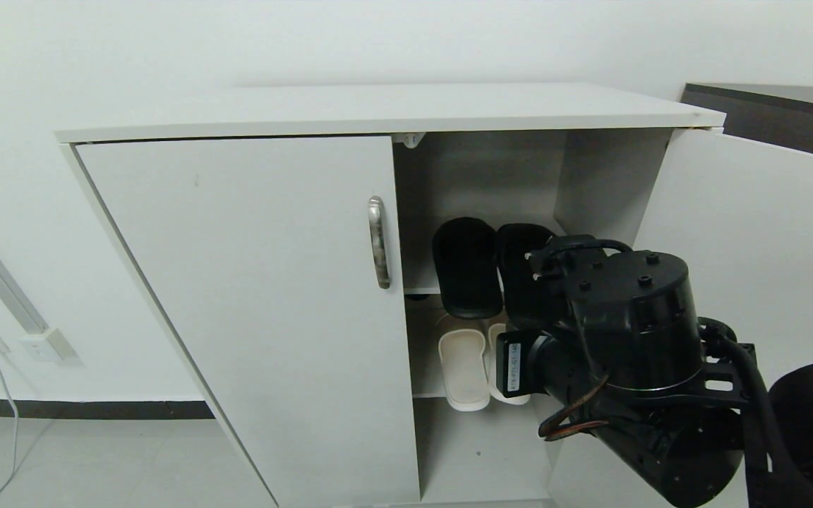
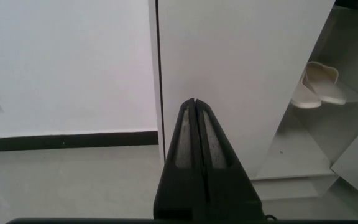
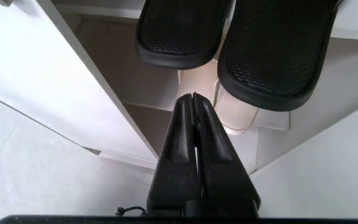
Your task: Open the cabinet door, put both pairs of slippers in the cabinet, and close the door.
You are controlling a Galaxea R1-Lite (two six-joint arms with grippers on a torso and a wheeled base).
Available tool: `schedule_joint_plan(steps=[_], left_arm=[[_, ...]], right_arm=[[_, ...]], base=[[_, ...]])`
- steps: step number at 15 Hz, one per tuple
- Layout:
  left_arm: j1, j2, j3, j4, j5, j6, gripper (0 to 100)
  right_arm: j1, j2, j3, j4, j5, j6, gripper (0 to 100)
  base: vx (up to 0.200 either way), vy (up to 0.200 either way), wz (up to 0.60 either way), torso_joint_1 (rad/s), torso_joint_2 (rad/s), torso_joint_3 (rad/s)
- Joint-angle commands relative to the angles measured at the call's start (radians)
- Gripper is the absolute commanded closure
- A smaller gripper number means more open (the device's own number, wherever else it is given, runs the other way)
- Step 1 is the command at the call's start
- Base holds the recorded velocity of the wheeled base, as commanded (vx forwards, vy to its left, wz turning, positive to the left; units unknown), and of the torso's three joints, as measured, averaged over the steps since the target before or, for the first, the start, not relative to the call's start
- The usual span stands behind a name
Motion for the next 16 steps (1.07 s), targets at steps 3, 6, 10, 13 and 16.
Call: schedule_joint_plan(steps=[3, 6, 10, 13, 16], left_arm=[[0.0, 0.001, -0.001, 0.0, 0.0, -0.001, 100], [0.0, 0.001, -0.001, 0.0, 0.0, -0.001, 100], [0.0, 0.001, 0.0, 0.0, 0.0, -0.001, 100], [0.0, 0.001, 0.0, 0.0, 0.0, -0.001, 100], [-0.002, 0.001, -0.001, 0.0, 0.0, -0.001, 100]], right_arm=[[0.0, 0.012, 0.007, -0.01, -0.002, -0.001, 100], [0.0, 0.014, 0.014, -0.013, 0.0, -0.001, 100], [0.0, 0.014, 0.017, -0.013, 0.0, 0.0, 100], [-0.001, 0.019, 0.021, -0.021, 0.0, -0.001, 100], [-0.007, 0.029, 0.026, -0.038, 0.0, -0.003, 100]], base=[[-0.2, 0.0, 0.0, 0.009, 0.0, 0.002], [-0.2, 0.0, 0.0, -0.004, 0.0, -0.001], [-0.2, 0.0, 0.0, 0.005, 0.01, -0.001], [-0.2, 0.0, 0.0, -0.001, 0.0, -0.001], [-0.133, 0.0, 0.0, 0.003, 0.0, 0.002]])
